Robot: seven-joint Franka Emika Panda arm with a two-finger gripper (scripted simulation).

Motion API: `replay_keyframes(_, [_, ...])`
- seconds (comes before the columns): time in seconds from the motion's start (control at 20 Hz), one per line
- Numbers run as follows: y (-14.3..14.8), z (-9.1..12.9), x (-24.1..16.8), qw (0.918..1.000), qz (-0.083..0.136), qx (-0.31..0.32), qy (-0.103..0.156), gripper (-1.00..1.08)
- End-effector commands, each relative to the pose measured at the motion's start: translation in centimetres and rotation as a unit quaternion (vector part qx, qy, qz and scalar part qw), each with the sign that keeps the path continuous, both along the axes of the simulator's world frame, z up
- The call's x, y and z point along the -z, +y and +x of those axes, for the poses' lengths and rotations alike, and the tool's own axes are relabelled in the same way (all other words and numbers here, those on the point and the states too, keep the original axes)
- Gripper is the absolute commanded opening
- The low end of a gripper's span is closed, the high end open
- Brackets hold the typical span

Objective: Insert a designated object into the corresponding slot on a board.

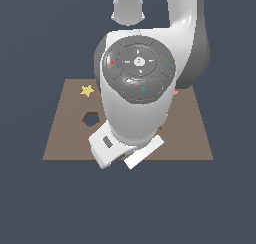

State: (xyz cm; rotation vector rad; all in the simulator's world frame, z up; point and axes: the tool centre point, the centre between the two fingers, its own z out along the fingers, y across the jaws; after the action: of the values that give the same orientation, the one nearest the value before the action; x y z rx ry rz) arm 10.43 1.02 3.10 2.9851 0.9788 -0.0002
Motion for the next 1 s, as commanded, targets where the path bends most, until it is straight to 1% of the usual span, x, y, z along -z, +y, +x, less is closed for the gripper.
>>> replay_keyframes(0.0, [0.4, 0.2, -0.1, 0.9993, 0.0, -0.039, 0.0, -1.0])
replay_keyframes(0.15, [1.0, 0.4, -0.1, 0.9958, 0.0, -0.092, 0.0, -1.0])
replay_keyframes(0.25, [1.5, 0.4, -0.1, 0.9913, 0.0, -0.131, 0.0, -1.0])
replay_keyframes(0.35, [2.0, 0.5, -0.2, 0.9848, 0.0, -0.174, 0.0, -1.0])
replay_keyframes(0.45, [2.5, 0.5, -0.2, 0.9762, 0.0, -0.217, 0.0, -1.0])
replay_keyframes(0.55, [3.0, 0.5, -0.2, 0.9658, 0.0, -0.259, 0.0, -1.0])
replay_keyframes(0.7, [3.8, 0.3, -0.3, 0.9465, 0.0, -0.323, 0.0, -1.0])
replay_keyframes(0.8, [4.3, 0.2, -0.3, 0.9313, 0.0, -0.364, 0.0, -1.0])
replay_keyframes(0.95, [5.0, -0.1, -0.4, 0.9051, 0.0, -0.425, -0.001, -1.0])
